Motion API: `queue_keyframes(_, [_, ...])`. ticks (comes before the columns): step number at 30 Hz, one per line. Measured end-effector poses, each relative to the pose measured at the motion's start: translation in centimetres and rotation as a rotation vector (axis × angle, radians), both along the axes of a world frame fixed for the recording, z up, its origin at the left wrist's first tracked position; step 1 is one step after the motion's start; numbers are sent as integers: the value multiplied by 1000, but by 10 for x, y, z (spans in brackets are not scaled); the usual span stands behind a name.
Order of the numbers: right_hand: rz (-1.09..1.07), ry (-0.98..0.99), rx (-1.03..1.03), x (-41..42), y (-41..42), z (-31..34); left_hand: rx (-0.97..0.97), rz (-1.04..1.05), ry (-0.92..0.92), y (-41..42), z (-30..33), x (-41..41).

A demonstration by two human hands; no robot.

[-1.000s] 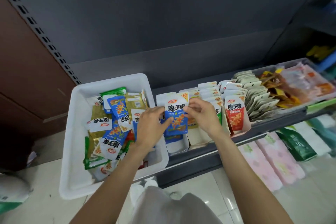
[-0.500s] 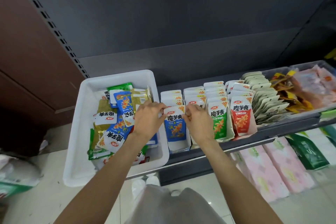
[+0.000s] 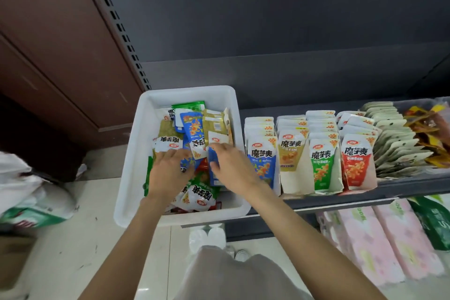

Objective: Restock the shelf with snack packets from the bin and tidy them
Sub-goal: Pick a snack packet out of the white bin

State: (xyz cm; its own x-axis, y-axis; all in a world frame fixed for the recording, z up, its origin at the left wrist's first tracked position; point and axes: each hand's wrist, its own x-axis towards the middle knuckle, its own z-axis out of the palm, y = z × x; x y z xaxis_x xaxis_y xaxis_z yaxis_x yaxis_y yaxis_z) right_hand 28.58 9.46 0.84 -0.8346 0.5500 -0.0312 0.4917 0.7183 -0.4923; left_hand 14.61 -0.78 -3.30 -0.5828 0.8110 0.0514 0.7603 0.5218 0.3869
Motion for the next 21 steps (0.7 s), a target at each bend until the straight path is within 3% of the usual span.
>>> queue_keyframes(2, [-38, -249, -49, -25, -5, -19, -200, -12, 12, -4, -8, -2])
queue_keyframes(4, [-78, -447, -111, -41, -10, -35, -236, -17, 20, -5, -11, -1])
queue_keyframes(9, [-65, -509, 23, -47, -29, -46, -173, 32, -200, -2, -12, -7])
queue_keyframes(12, [-23, -337, 76, -36, -33, -35, 14, 146, -460, -3, 3, 0])
queue_keyframes(15, [-229, 35, -50, -21, -24, -20, 151, 313, -668, -3, 21, 9])
queue_keyframes(19, [-446, 541, -774, 0, -10, -7, 354, 256, -1089, -6, 44, 25])
queue_keyframes(21, [-508, 672, -1063, 9, -10, -5, 456, 178, -1147, -7, 50, 33])
